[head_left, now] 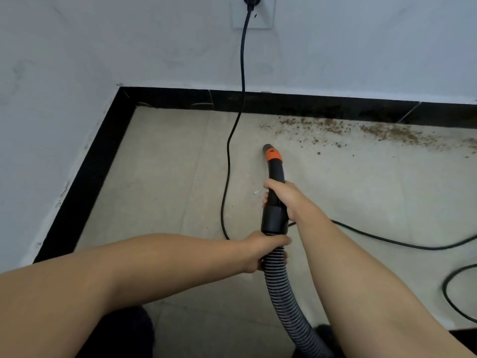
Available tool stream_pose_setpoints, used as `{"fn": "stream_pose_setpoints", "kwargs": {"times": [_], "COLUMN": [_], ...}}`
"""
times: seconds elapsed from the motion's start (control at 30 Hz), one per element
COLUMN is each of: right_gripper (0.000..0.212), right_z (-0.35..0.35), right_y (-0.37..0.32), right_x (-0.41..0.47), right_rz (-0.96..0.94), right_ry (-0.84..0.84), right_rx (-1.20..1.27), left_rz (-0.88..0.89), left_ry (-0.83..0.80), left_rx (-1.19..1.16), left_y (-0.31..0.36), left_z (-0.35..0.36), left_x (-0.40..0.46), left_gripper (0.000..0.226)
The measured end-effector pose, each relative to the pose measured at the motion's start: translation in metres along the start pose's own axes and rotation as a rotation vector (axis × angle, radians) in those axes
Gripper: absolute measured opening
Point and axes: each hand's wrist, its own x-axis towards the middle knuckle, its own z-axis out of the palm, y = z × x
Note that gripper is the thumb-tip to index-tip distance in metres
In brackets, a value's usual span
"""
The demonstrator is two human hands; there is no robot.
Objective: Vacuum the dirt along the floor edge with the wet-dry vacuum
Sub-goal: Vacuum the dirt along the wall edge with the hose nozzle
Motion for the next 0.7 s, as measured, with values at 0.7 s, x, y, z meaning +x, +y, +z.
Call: {"fn": "stream_pose_setpoints", "kwargs": {"times": [0.7], "right_gripper": [0.014], "right_z": [-0.043], "right_y": [-0.002], "right_x": [0.002], "right_rz": [0.001], "right_ry": [0.188], "right_rx": [0.103], "left_rz": [0.018], "left_ry": [-0.115], "left_rx": [0.02], "left_y": [0.01], "left_z": [0.021], "left_x": [0.021], "left_gripper": [0.02]}}
